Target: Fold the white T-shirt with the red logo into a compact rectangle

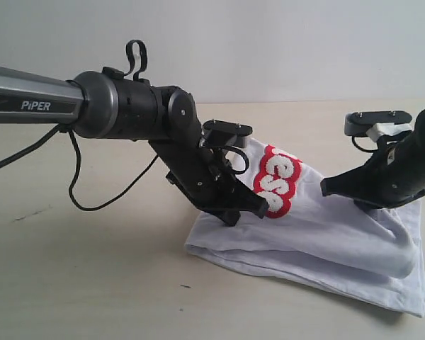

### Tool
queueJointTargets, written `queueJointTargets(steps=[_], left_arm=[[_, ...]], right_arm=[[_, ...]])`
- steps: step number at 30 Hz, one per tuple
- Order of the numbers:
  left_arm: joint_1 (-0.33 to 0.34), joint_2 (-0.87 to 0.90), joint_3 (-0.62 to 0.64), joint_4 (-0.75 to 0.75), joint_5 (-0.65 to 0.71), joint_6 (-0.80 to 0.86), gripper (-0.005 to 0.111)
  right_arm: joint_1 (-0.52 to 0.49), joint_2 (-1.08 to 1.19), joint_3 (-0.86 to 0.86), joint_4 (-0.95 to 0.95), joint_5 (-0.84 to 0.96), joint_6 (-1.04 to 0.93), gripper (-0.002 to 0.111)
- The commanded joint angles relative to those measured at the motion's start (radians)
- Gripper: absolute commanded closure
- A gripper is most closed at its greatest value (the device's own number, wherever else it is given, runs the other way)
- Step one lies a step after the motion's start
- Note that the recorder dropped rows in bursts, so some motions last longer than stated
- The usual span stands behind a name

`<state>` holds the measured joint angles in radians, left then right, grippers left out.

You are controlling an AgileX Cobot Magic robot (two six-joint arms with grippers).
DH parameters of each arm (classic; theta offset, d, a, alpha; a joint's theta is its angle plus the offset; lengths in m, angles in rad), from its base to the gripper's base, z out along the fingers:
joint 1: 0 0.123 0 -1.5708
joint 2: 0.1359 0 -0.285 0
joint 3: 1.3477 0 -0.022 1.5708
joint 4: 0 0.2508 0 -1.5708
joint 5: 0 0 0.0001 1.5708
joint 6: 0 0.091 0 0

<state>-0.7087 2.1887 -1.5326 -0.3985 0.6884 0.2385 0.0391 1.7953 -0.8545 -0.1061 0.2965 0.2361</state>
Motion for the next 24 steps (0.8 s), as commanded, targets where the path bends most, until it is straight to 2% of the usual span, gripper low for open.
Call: queueJointTargets(steps=[1, 9, 12, 24], left_arm=[[0.0, 0.005, -0.003, 0.001, 0.004, 0.004, 0.107], [0.0, 0.005, -0.003, 0.001, 0.004, 0.004, 0.107], [0.0, 0.005, -0.003, 0.001, 0.004, 0.004, 0.107], [0.0, 0.038, -0.003, -0.01, 0.005, 0.001, 0.107]], right_arm=[[-0.017, 0.056, -0.001, -0.034, -0.039, 0.017, 0.108], [-0.105, 0.059, -0.001, -0.435, 0.047, 0.339, 0.108], [-0.134, 0.059, -0.001, -0.443, 0.056, 0.376, 0.108], [-0.132, -0.006, -0.001, -0.497, 0.069, 0.447, 0.108]])
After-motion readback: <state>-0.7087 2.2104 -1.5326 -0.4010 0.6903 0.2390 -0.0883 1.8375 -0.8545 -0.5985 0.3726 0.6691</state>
